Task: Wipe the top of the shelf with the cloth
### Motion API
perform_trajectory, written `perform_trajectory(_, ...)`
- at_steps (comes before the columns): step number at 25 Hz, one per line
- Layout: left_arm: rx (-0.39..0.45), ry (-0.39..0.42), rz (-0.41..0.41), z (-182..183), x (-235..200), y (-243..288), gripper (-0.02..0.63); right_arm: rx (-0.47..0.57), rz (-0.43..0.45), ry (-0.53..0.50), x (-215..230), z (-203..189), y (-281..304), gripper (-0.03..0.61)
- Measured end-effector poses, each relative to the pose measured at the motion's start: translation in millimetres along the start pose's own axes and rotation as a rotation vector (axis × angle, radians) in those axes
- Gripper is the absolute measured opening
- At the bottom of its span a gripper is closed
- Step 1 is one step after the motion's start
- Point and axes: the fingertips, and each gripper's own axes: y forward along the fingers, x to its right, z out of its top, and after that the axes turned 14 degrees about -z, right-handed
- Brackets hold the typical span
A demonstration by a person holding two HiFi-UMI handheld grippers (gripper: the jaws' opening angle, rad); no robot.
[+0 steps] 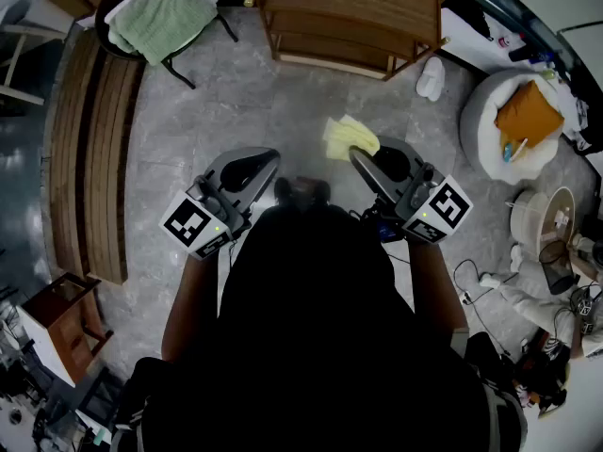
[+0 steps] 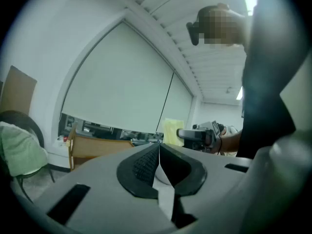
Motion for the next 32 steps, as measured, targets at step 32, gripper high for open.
perform_trajectory(32,0.018,0.077,0.002,-3,13,88,0.012,0.055,-0.033,-0.003,57,-7,-51,0.044)
